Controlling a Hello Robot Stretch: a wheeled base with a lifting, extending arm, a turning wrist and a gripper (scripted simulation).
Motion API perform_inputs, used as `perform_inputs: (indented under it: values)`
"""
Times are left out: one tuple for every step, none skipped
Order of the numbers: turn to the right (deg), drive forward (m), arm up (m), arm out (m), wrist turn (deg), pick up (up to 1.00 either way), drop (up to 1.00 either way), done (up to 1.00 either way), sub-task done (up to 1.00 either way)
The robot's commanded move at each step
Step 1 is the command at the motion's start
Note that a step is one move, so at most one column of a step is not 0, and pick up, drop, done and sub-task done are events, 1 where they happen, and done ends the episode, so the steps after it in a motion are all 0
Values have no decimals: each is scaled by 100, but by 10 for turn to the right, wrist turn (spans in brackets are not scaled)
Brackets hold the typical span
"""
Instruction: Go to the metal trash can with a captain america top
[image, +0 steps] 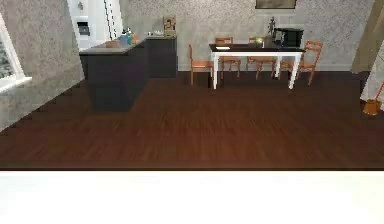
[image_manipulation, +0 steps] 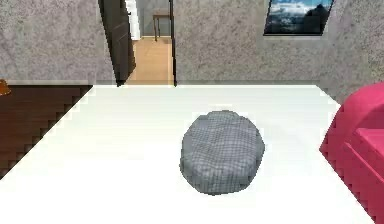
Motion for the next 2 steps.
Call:
perform_inputs:
  values:
    - [450,0,0,0,0,0,0,0,0]
    - [90,0,0,0,0,0,0,0,0]
